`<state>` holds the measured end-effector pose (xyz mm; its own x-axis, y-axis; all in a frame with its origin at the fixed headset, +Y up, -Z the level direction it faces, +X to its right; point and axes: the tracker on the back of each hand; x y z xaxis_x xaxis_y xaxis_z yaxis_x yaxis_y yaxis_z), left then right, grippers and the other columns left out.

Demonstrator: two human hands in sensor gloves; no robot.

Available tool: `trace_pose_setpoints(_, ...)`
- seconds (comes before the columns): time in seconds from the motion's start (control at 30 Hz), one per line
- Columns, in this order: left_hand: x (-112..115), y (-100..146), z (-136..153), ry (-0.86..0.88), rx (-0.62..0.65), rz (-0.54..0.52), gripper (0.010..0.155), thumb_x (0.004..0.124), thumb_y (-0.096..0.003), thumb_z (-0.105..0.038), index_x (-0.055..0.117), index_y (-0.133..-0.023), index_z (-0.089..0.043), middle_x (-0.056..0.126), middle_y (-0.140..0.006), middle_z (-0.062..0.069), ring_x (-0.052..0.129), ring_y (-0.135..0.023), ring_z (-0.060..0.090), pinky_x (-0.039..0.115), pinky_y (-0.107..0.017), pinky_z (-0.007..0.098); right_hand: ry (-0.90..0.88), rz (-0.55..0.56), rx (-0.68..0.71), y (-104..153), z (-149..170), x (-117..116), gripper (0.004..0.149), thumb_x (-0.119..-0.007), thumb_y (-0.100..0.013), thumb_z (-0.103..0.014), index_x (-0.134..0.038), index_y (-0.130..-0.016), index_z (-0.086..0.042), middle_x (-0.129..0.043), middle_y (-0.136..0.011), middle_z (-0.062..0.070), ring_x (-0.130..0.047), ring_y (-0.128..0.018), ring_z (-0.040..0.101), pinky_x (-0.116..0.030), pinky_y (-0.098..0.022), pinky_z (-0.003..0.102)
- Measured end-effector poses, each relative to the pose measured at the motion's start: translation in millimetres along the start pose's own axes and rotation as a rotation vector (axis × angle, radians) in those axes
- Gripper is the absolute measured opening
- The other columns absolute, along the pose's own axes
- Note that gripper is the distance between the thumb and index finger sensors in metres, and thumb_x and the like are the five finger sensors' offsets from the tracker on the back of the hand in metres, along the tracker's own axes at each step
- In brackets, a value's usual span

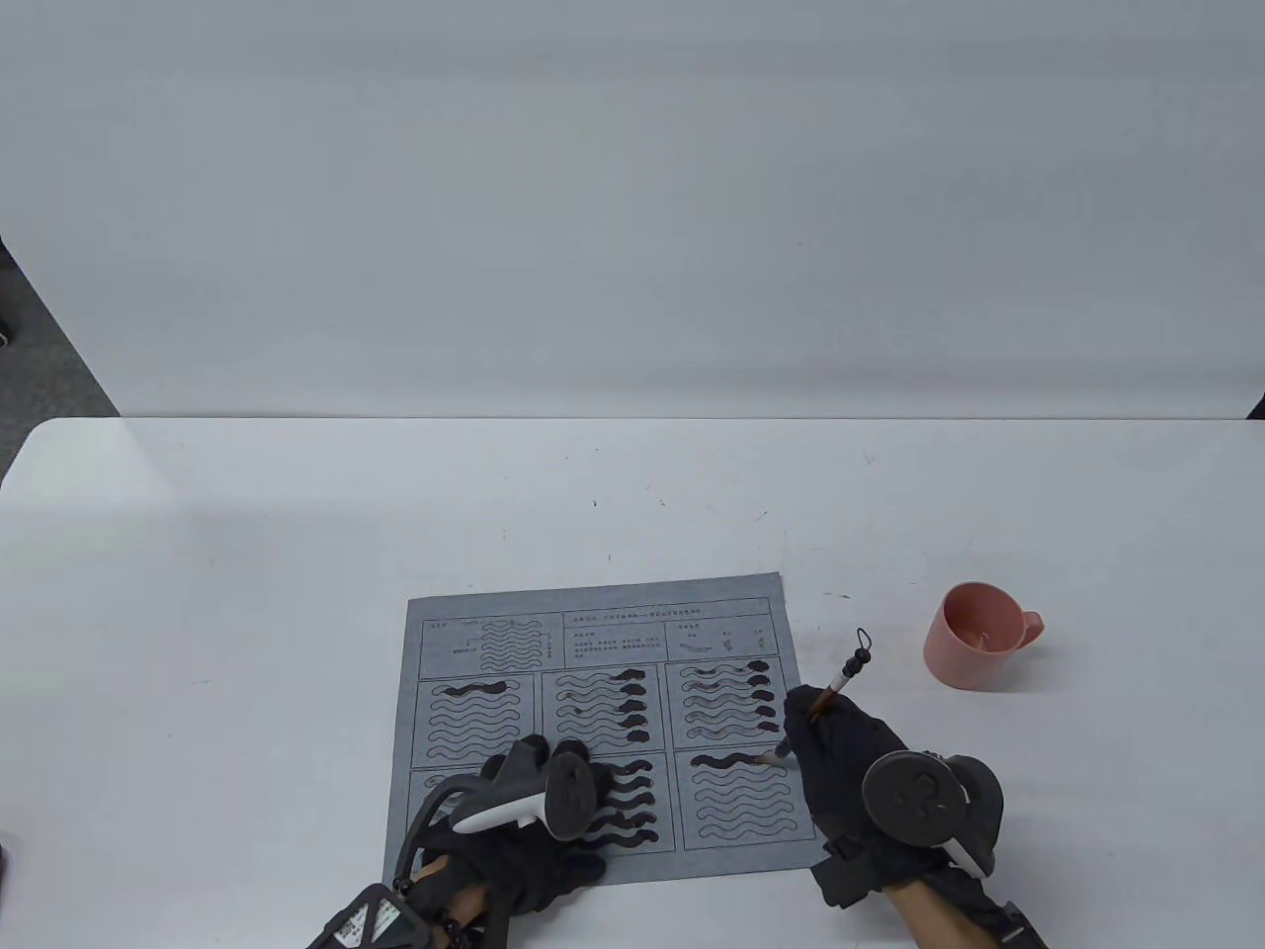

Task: Trace patterns on water writing practice cloth with Chinese brush

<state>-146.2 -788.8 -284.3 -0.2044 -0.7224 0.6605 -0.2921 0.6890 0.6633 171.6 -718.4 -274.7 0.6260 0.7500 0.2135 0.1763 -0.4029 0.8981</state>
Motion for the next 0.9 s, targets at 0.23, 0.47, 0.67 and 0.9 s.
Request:
trace_pose_setpoints(0.23, 0.0, 0.0, 0.0, 0.000, 0.000, 0.000, 0.085, 0.047, -0.0443, -0.066, -0.018, -0.096, -0.048, -0.030, -0.104, -0.011, -0.027, -0.098, 0.032, -0.004, -0.074, 0.060, 0.012, 0.009, -0.003, -0.4, 1.3, 1.9, 0.040, -0.066, -0.055, -0.029, -0.075, -0.087, -0.006, -0.093, -0.080, 0.018, -0.103, -0.060, 0.038, -0.077, -0.051, 0.063)
trace_pose_setpoints(0.47, 0.0, 0.0, 0.0, 0.000, 0.000, 0.000, 0.085, 0.047, -0.0443, -0.066, -0.018, -0.096, -0.047, -0.030, -0.104, -0.011, -0.027, -0.098, 0.032, -0.004, -0.074, 0.060, 0.025, 0.017, -0.002, -0.6, 2.0, 3.2, 0.040, -0.066, -0.055, -0.029, -0.075, -0.087, -0.006, -0.093, -0.080, 0.018, -0.103, -0.060, 0.038, -0.077, -0.051, 0.063)
trace_pose_setpoints(0.67, 0.0, 0.0, 0.0, 0.000, 0.000, 0.000, 0.085, 0.047, -0.0444, -0.066, -0.018, -0.096, -0.048, -0.030, -0.103, -0.011, -0.027, -0.098, 0.032, -0.004, -0.074, 0.060, 0.036, 0.024, -0.004, -0.8, 2.7, 4.4, 0.040, -0.067, -0.056, -0.030, -0.075, -0.086, -0.006, -0.093, -0.080, 0.018, -0.103, -0.060, 0.038, -0.077, -0.051, 0.063)
trace_pose_setpoints(0.9, 0.0, 0.0, 0.0, 0.000, 0.000, 0.000, 0.085, 0.047, -0.0444, -0.066, -0.018, -0.096, -0.047, -0.030, -0.103, -0.011, -0.027, -0.098, 0.032, -0.004, -0.074, 0.060, 0.037, 0.030, -0.007, -0.9, 3.4, 5.4, 0.039, -0.068, -0.056, -0.031, -0.076, -0.086, -0.006, -0.094, -0.079, 0.018, -0.103, -0.059, 0.037, -0.078, -0.051, 0.063)
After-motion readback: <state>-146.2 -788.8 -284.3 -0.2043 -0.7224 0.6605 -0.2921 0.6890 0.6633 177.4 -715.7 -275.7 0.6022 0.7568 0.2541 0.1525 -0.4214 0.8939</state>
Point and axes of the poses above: the tracker on the back of each hand, its own z axis roughly to the little-finger side, its own y axis roughly from the fingertips to the wrist, x = y × z
